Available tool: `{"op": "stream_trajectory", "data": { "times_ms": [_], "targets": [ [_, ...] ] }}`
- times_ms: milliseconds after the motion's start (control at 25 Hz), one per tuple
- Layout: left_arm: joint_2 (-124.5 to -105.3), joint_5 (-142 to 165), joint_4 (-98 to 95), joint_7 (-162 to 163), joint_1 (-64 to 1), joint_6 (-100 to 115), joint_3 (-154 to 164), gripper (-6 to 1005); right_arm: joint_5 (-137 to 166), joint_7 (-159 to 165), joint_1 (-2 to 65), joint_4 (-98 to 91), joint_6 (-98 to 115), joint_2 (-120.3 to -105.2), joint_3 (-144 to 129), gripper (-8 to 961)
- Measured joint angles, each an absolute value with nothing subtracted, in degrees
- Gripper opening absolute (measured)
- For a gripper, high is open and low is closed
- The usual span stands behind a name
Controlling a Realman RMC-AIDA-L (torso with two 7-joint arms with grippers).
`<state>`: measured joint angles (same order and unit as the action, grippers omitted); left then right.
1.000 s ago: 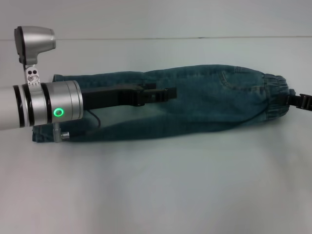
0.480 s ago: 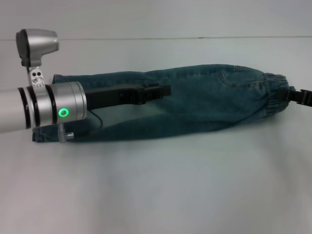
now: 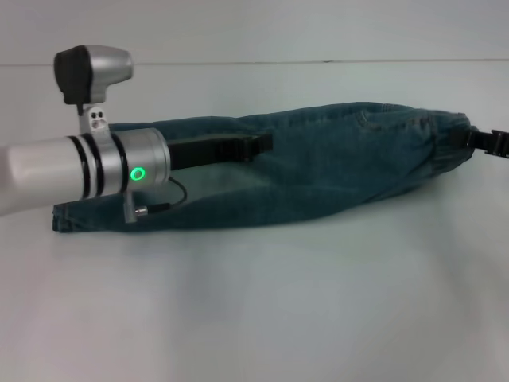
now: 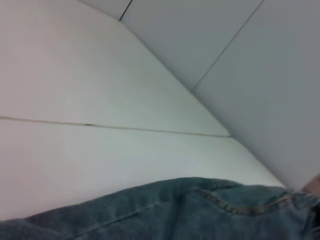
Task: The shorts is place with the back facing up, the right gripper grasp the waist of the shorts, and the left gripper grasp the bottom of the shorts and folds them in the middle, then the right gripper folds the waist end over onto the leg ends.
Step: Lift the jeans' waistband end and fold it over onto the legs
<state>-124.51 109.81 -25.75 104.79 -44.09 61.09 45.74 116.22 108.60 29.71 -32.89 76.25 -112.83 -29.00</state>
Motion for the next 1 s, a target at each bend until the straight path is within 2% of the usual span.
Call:
{"op": "stream_trajectory", "data": {
  "times_ms": [160,800,1000],
  "targets": [
    [-124.65,109.09,-24.62,104.98,-45.77,58.51,48.38,17,116.16,109.17,30.63,-34.04,77.51,-112.86,-29.01,86],
    [-124.63,103.87,-18.11,105.53,-50.08,47.51,58.45,25,114.77,111.59,33.24,-39.33,81.72,-112.9,-29.63,103],
    [-124.62,100.47,-16.27,105.53,-51.26,42.97,63.57,26,114.77,113.1,33.88,-42.42,82.54,-113.39,-30.45,108]
  ]
}}
